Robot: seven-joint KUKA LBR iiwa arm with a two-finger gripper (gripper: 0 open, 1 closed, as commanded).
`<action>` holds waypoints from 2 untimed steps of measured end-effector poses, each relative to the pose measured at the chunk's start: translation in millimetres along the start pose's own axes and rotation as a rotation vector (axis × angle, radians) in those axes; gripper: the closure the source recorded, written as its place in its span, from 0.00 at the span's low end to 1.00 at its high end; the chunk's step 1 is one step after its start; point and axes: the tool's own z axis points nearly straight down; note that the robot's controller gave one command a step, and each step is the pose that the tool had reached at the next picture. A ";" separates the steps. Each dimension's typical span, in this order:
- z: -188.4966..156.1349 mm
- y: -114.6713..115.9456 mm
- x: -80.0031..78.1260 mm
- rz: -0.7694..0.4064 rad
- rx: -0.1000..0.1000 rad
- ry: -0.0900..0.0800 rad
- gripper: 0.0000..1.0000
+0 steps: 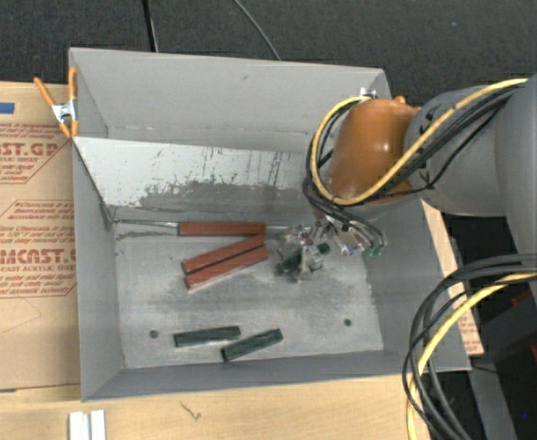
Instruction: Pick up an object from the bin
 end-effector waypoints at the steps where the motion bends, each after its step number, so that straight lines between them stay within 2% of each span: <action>1: -58.5 -0.2 -1.4 -0.001 0.002 -0.004 1.00; 2: -61.5 0.4 -1.2 0.000 0.000 0.000 1.00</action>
Offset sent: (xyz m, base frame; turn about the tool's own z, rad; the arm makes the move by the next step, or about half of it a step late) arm 0.0001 -0.0001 0.0615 0.0000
